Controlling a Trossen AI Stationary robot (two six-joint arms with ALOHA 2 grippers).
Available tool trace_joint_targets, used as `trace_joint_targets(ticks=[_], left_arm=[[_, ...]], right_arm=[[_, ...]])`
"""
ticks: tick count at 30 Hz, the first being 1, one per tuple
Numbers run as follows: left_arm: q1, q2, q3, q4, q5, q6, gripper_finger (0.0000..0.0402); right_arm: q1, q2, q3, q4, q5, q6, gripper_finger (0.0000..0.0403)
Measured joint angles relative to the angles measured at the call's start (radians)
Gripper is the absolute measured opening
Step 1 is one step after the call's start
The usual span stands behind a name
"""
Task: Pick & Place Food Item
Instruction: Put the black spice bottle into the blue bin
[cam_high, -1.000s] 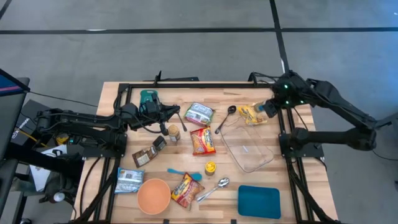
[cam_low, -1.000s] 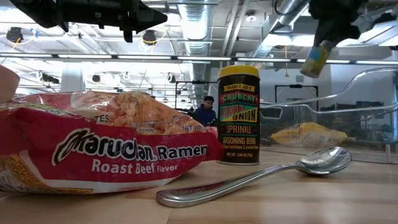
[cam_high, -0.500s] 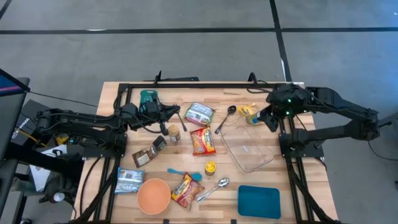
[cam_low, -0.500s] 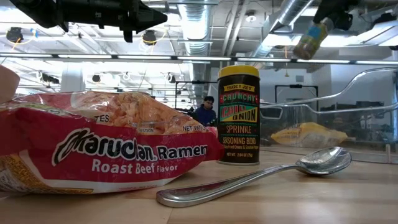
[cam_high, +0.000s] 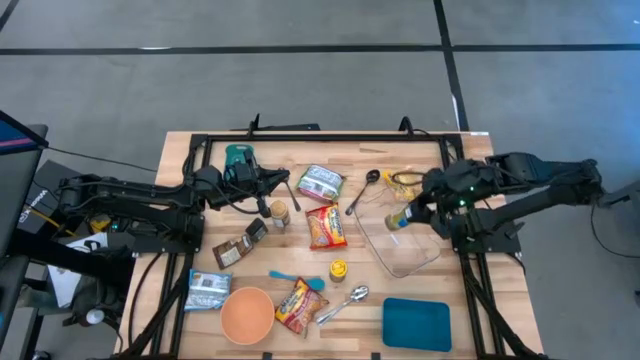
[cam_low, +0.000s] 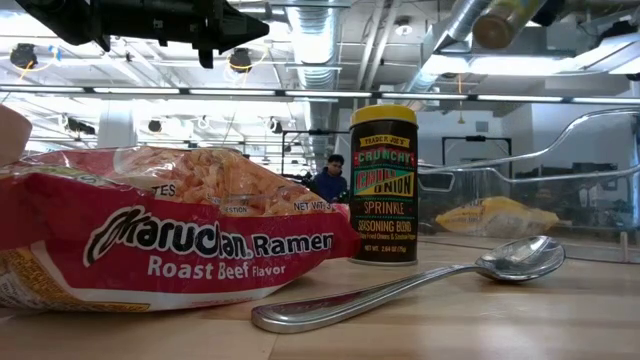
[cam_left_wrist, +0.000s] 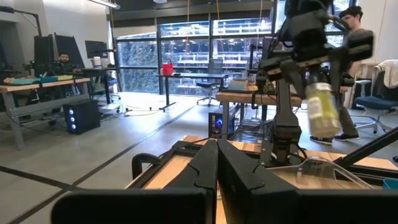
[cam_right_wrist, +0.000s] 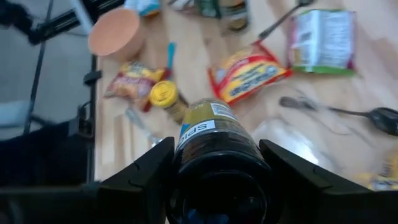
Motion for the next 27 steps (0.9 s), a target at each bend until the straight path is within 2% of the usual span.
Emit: trace_joint_targets(ticks=[7,12,27], left_arm=[[0.0,0.0,0.0,0.0,0.0,0.0,0.0],[0.0,0.0,0.0,0.0,0.0,0.0,0.0],[0.0,0.0,0.0,0.0,0.0,0.0,0.0]], right_arm=[[0.144,0.069,0.0,0.025,0.065,0.007,0.0213],[0.237,0.117,0.0,0.03,0.107,0.033,0.0198],[0.475,0.225,0.0,0.055,0.203,0.196,0.0199]])
